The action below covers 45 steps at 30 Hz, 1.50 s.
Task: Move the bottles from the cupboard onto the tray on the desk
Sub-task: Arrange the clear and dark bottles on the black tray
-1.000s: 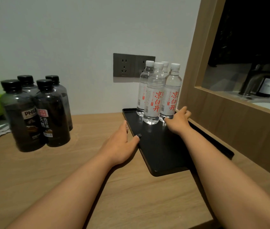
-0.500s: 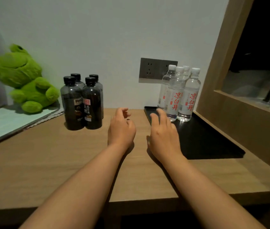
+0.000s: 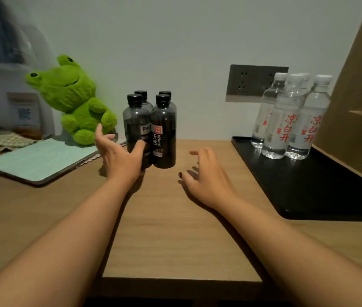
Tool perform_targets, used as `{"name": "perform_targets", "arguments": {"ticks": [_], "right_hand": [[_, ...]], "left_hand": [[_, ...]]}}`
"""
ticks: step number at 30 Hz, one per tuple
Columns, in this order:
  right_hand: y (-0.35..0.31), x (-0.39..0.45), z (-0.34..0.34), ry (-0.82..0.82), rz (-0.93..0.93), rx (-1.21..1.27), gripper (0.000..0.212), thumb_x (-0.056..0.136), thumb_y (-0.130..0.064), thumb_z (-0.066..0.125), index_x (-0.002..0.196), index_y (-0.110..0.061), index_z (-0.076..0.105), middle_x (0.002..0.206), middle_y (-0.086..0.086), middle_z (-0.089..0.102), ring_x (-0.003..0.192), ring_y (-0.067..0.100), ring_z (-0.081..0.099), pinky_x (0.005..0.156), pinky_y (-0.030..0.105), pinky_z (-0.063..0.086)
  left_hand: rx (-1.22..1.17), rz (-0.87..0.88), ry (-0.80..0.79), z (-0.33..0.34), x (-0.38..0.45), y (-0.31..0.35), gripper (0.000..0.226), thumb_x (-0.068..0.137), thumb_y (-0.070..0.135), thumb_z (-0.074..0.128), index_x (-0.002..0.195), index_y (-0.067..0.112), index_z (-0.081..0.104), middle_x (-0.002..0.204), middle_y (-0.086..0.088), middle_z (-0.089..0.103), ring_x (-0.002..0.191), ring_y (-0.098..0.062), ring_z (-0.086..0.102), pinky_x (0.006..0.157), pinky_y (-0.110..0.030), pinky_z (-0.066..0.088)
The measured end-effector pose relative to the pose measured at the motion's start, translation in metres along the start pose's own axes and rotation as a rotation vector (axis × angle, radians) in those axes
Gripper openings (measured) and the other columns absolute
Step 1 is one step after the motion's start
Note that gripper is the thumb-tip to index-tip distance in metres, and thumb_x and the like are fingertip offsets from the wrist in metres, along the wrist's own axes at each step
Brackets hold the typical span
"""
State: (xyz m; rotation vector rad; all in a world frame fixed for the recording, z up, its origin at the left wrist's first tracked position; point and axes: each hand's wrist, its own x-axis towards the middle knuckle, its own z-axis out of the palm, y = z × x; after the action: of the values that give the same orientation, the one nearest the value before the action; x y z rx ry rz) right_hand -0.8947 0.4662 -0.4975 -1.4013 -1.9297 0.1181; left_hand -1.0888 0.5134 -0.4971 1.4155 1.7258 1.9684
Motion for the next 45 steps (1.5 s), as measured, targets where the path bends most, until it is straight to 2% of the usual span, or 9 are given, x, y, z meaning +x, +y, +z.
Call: {"name": "perform_targets", "arguments": {"ticks": [6, 11, 15, 21, 26, 33, 38, 42, 45], "right_hand": [[-0.017, 0.052, 0.037, 0.132, 0.125, 0.424, 0.066, 0.076, -0.038, 0.079, 0.131, -0.021, 0.046, 0.129, -0.006, 0.047, 0.112, 0.009, 0.049, 0.091, 0.025, 0.047], [-0.017, 0.069, 0.049, 0.044, 0.121, 0.498, 0.066, 0.078, -0.023, 0.079, 0.134, -0.024, 0.044, 0.128, -0.006, 0.053, 0.114, 0.01, 0.05, 0.086, 0.019, 0.043], [-0.012, 0.068, 0.047, -0.002, 0.134, 0.519, 0.064, 0.081, -0.018, 0.076, 0.136, -0.023, 0.043, 0.126, -0.007, 0.054, 0.109, 0.007, 0.047, 0.073, 0.009, 0.037], [-0.008, 0.056, 0.031, -0.1, 0.192, 0.691, 0.053, 0.083, -0.008, 0.069, 0.132, -0.018, 0.05, 0.122, 0.0, 0.061, 0.113, 0.015, 0.057, 0.091, 0.029, 0.051], [-0.009, 0.028, 0.008, -0.109, 0.155, 0.668, 0.059, 0.077, -0.021, 0.08, 0.128, -0.021, 0.051, 0.116, -0.008, 0.062, 0.107, 0.005, 0.058, 0.084, 0.022, 0.049], [-0.008, -0.012, -0.023, -0.184, 0.17, 0.779, 0.046, 0.072, -0.013, 0.071, 0.115, -0.02, 0.055, 0.109, 0.001, 0.068, 0.103, 0.014, 0.064, 0.077, 0.021, 0.051], [-0.01, -0.039, -0.039, -0.12, 0.181, 0.699, 0.081, 0.059, -0.039, 0.085, 0.129, -0.025, 0.047, 0.123, -0.003, 0.062, 0.113, 0.013, 0.06, 0.089, 0.03, 0.052], [-0.008, -0.061, -0.058, -0.104, 0.198, 0.673, 0.053, 0.075, -0.016, 0.08, 0.116, -0.032, 0.05, 0.106, -0.015, 0.061, 0.099, 0.003, 0.057, 0.069, 0.012, 0.042], [-0.001, -0.077, -0.069, -0.079, 0.199, 0.668, 0.061, 0.073, -0.013, 0.081, 0.113, -0.04, 0.044, 0.104, -0.021, 0.056, 0.094, -0.003, 0.052, 0.072, 0.012, 0.038]], "left_hand": [[-0.105, -0.107, -0.034, 0.009, 0.015, -0.005, 0.113, 0.07, 0.035, 0.082, 0.149, 0.019, 0.003, 0.116, 0.001, 0.054, 0.1, -0.014, 0.061, 0.089, -0.034, 0.048], [-0.233, -0.155, -0.063, 0.006, 0.022, -0.009, 0.077, 0.073, 0.029, 0.082, 0.135, 0.011, 0.042, 0.112, -0.001, 0.062, 0.098, -0.012, 0.063, 0.08, -0.017, 0.049], [-0.336, -0.18, -0.097, 0.002, 0.018, -0.008, 0.051, 0.076, 0.017, 0.08, 0.119, 0.007, 0.054, 0.11, -0.007, 0.064, 0.095, -0.009, 0.063, 0.073, -0.006, 0.049], [-0.332, -0.188, -0.347, -0.007, 0.01, -0.005, 0.067, 0.067, 0.004, 0.084, 0.125, 0.013, 0.051, 0.121, -0.004, 0.063, 0.111, -0.013, 0.06, 0.097, -0.029, 0.048], [-0.459, -0.318, -0.595, -0.026, -0.002, 0.003, 0.085, 0.048, 0.015, 0.094, 0.125, 0.013, 0.055, 0.119, -0.006, 0.068, 0.11, -0.02, 0.065, 0.095, -0.047, 0.052], [-0.552, -0.375, -0.831, -0.045, -0.033, 0.029, 0.075, 0.053, 0.01, 0.088, 0.122, 0.008, 0.058, 0.115, -0.01, 0.071, 0.113, -0.027, 0.064, 0.093, -0.045, 0.052], [-0.536, -0.356, -0.878, -0.049, -0.055, 0.043, 0.072, 0.057, 0.006, 0.086, 0.123, 0.009, 0.058, 0.117, -0.01, 0.069, 0.113, -0.025, 0.064, 0.1, -0.05, 0.047], [-0.474, -0.33, -0.918, -0.053, -0.065, 0.047, 0.074, 0.06, 0.004, 0.081, 0.128, 0.014, 0.054, 0.117, -0.009, 0.069, 0.113, -0.024, 0.064, 0.102, -0.048, 0.046], [-0.385, -0.302, -0.891, -0.052, -0.07, 0.047, 0.083, 0.058, 0.005, 0.085, 0.132, 0.019, 0.049, 0.12, -0.004, 0.068, 0.115, -0.021, 0.062, 0.103, -0.048, 0.046]]}}
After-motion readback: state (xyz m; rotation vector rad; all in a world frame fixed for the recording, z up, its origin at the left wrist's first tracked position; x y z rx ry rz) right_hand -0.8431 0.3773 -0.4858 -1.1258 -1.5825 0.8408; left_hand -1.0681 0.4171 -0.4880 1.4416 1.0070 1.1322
